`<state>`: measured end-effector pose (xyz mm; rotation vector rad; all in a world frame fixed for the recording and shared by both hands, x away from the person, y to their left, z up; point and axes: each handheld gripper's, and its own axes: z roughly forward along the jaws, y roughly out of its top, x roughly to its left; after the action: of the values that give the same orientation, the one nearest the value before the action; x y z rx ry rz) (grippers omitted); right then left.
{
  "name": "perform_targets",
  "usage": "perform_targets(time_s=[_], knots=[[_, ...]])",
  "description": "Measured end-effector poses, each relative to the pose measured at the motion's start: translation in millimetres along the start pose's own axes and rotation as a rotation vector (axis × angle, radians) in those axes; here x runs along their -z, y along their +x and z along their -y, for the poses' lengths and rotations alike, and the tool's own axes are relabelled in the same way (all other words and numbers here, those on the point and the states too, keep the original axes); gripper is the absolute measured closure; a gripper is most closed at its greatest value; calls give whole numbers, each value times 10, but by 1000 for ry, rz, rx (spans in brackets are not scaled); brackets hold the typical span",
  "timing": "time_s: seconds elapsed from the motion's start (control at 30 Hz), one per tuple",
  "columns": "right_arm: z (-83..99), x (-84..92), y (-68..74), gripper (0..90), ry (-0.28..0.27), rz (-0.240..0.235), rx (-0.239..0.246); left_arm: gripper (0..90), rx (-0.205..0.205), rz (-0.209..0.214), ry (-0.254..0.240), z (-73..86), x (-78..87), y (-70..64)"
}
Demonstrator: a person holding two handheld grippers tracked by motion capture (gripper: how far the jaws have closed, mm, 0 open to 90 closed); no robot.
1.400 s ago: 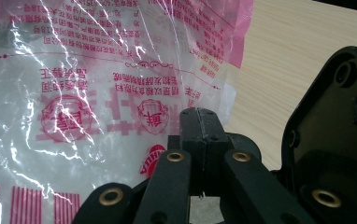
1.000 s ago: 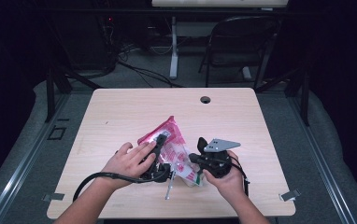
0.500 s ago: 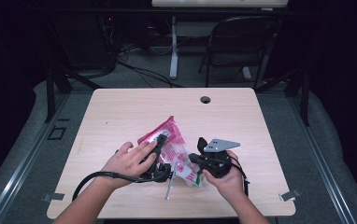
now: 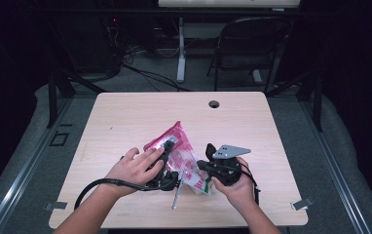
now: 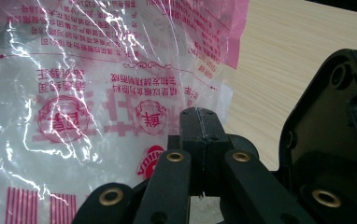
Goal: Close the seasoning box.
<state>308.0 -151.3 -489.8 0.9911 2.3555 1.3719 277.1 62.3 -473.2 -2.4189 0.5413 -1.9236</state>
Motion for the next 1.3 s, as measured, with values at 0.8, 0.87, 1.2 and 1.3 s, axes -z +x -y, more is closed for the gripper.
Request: perform_targets(time_s=[0.8,0.87,1.2,1.3], knots=[[-22,36,5,900,-16,4,3,709,40,8,-1,34,-4,-7],[-22,36,5,900,-18,4,3,710,39,3,-4,39,-5,-7],[-32,39,10,900,-28,4,3,710,86,22,1,77,-8,-52],[-37,41,10,900,-30,2,3,710,97,15,-2,86,-13,-69]])
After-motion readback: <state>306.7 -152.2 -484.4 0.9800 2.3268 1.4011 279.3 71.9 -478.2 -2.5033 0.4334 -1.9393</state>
